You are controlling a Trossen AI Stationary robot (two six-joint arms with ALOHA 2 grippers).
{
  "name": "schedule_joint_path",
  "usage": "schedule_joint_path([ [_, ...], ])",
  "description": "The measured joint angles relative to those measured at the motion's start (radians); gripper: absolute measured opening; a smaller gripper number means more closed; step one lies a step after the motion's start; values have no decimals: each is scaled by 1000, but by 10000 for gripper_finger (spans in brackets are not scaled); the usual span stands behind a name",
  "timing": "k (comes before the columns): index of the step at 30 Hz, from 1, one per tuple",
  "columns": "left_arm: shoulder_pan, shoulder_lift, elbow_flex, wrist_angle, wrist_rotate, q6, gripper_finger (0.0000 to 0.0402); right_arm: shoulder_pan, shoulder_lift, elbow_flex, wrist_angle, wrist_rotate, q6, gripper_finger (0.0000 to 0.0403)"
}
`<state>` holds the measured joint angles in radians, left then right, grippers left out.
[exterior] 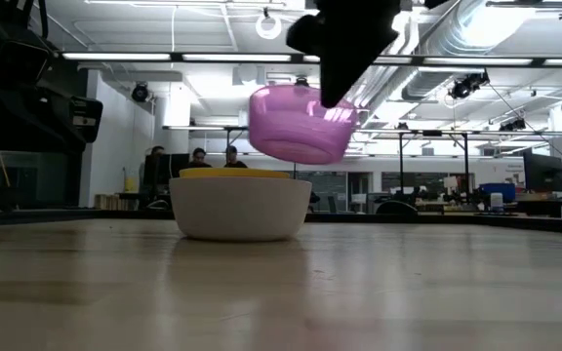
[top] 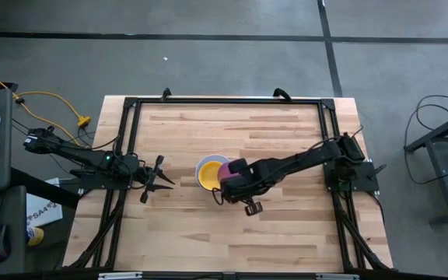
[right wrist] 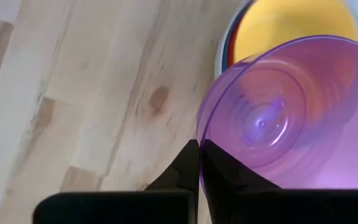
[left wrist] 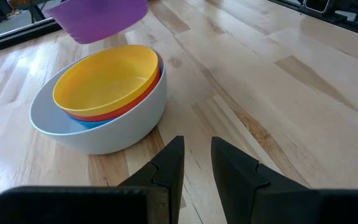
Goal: Nest bowls inside each other
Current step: Stack the purple bowl on top of the yellow bowl
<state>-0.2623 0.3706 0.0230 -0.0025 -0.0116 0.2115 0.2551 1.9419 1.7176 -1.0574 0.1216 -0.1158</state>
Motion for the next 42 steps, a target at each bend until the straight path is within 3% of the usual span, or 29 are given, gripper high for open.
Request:
schedule_joint_path([
  [9, 0, 0, 0, 0, 0, 0, 81, -46, 0, 0, 67, -28, -131, 3],
  [21, 0, 0, 0, 0, 0, 0, 81, -108, 0, 0, 110, -186, -299, 3],
  [34, 0, 0, 0, 0, 0, 0, 81, -174, 10, 0, 134, -333, -364, 3],
  [42, 0, 0, 0, 0, 0, 0, 81, -187, 44, 0, 135, -330, -442, 3],
])
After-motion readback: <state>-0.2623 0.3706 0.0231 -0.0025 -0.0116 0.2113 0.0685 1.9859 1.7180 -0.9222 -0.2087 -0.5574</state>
